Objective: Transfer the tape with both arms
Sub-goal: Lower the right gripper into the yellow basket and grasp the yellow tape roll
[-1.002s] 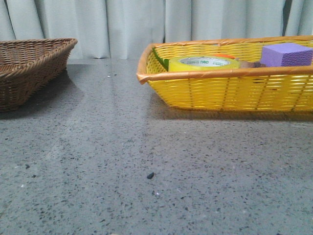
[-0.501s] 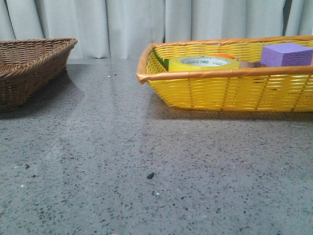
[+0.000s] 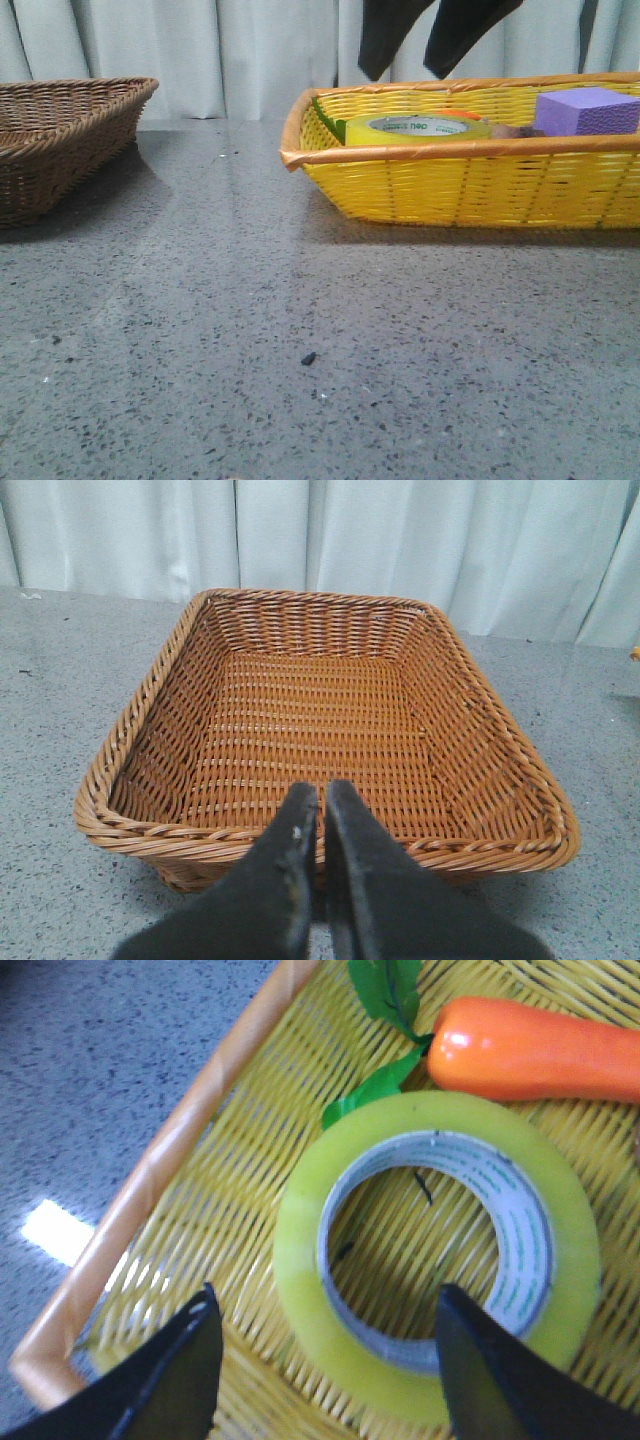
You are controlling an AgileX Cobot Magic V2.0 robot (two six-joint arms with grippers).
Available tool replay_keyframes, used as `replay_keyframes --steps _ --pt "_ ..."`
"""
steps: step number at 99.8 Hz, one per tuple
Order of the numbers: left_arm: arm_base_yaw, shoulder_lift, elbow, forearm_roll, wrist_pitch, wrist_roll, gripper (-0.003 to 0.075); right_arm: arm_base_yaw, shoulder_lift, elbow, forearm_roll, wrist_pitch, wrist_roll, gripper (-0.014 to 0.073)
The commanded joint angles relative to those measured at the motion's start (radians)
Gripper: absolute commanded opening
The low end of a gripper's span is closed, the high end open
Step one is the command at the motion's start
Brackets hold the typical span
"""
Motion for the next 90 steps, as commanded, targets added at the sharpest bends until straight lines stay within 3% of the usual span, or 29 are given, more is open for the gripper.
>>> replay_keyframes --steps 1,20,78,90 --pt "-0.008 0.01 -0.037 -0.001 -0.074 -0.01 -0.0021 0.0 0.01 -0.069 -0.012 -0.014 -0.012 0.0393" --pt "-0.008 0.01 -0.037 -0.001 -0.071 -0.01 -0.0021 0.002 0.09 -0.134 -0.012 0.062 -0.012 0.0392" --pt "-0.008 0.01 -0.037 -0.001 -0.071 -0.01 -0.0021 0.021 0.16 -0.142 -0.019 0.044 -0.014 0.0392" --pt "-0.008 0.01 -0.037 -0.001 -0.071 -0.01 -0.0021 0.021 0.16 -0.142 -0.028 0.044 -0.014 0.0339"
